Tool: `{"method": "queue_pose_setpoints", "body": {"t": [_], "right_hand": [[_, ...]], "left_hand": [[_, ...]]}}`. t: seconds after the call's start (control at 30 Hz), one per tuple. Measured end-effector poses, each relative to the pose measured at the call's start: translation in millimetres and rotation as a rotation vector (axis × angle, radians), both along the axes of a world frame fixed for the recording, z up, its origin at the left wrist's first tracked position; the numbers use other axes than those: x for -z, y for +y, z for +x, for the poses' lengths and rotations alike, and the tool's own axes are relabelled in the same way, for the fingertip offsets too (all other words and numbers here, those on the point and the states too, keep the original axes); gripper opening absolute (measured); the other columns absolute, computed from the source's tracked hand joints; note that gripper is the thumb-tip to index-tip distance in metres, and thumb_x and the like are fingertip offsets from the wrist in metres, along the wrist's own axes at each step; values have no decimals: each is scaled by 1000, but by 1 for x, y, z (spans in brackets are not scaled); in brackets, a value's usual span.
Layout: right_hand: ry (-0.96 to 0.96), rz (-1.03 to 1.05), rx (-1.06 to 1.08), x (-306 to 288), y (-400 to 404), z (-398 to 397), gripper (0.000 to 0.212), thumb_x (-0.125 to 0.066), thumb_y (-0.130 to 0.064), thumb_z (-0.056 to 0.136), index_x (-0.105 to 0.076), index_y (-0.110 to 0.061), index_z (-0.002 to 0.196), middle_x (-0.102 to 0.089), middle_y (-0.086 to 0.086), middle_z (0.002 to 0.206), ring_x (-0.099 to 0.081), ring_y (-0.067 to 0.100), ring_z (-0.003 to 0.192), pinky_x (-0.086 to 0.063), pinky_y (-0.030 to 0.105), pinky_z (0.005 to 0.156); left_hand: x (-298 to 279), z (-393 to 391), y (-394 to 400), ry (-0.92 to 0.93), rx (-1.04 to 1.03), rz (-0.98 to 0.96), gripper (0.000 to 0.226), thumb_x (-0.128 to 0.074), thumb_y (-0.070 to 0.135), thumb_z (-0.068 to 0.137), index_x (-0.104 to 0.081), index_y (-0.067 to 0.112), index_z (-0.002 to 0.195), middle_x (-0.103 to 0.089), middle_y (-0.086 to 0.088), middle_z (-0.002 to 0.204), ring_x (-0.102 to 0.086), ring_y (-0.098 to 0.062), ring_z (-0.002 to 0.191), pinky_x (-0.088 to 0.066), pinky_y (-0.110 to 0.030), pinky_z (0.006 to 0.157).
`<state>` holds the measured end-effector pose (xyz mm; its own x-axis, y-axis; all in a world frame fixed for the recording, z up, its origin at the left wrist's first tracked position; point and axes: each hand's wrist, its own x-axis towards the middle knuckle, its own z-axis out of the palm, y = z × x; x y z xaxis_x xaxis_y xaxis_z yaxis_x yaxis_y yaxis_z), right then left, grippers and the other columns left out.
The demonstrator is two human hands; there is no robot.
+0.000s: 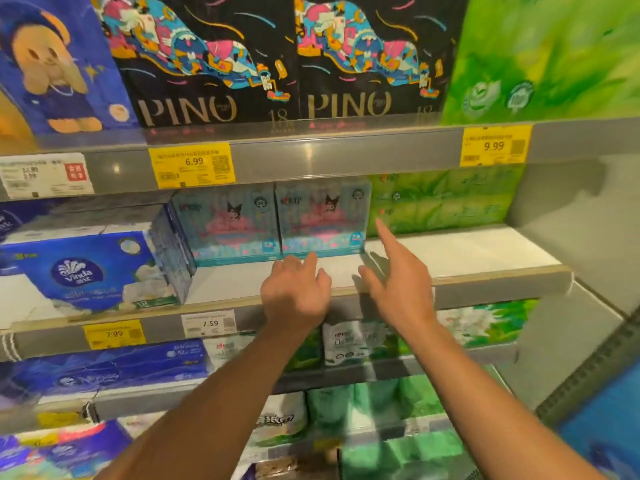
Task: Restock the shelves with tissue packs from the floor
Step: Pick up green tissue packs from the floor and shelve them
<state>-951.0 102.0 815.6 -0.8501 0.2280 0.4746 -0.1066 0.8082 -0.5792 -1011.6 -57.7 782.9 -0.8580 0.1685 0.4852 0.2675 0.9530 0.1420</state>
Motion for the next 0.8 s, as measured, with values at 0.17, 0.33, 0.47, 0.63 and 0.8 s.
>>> {"method": "queue_pose_setpoints", "body": {"t": [0.17,0.33,0.47,0.63,0.8], "right_hand": [[-71,-61,255,46,12,106,65,-74,-35,82,-47,-26,141,-67,2,122,-62,22,112,-45,30,87],[-111,-144,564,83,7,225,66,-75,-40,79,-48,-29,138,-70,2,117,-66,22,108,-52,41,90],[-102,-250,795,97,-7,334,63,-78,-35,77,-51,-31,133,-69,2,115,-64,19,107,-51,40,91],[-138,-337,1056,113,-17,489,63,-78,-30,78,-51,-24,135,-68,4,117,-63,22,108,-42,28,85],[-89,-538,1346,162,-41,667,62,-79,-31,77,-53,-28,133,-67,-2,109,-65,18,99,-47,30,86]], "left_hand": [[-6,6,-3,-31,13,29,41,-36,45,94,-56,21,121,-64,-12,106,-58,-33,97,-41,-36,67],[-3,69,34,-29,406,231,33,-52,44,82,-61,24,108,-63,-9,109,-56,-35,104,-40,-44,88],[28,195,78,-249,922,345,27,-56,36,80,-61,21,101,-63,-4,101,-57,-29,96,-48,-40,81],[70,368,118,-492,1283,148,24,-67,36,80,-60,24,99,-65,0,96,-62,-24,91,-50,-40,79],[108,557,149,-697,1541,-114,24,-75,29,79,-63,20,98,-68,1,91,-65,-19,85,-46,-29,78]]}}
